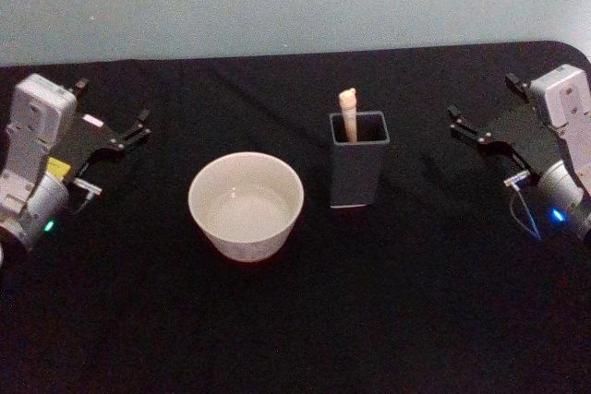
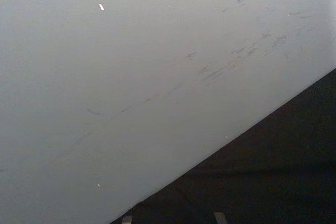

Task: Pick up the stirring spoon with one hand, stir inside the cup, then place it back in its original position.

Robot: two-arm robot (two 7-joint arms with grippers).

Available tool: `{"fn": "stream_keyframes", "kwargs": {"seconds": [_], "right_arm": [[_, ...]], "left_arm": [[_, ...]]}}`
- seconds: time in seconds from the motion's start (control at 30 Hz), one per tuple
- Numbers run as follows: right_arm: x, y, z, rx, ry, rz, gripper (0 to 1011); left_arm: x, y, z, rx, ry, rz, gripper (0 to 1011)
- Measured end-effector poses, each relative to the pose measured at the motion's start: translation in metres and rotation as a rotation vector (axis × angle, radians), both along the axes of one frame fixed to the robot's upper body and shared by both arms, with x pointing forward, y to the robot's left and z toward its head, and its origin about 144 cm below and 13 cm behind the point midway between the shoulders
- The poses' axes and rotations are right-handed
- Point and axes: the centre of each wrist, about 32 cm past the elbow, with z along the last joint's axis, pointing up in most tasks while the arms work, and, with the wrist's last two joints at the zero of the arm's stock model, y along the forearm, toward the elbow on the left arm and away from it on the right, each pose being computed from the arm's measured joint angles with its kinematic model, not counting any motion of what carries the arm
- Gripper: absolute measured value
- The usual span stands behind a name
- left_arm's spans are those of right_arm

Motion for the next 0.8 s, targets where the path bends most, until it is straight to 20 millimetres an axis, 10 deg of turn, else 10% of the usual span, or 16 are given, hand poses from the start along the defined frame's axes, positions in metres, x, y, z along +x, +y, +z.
{"fn": "stream_keyframes", "kwargs": {"seconds": [0.8], "right_arm": [[0.0,0.0,0.0,0.0,0.0,0.0,1002]], "left_arm": [[0.0,0.0,0.0,0.0,0.0,0.0,1001]]}}
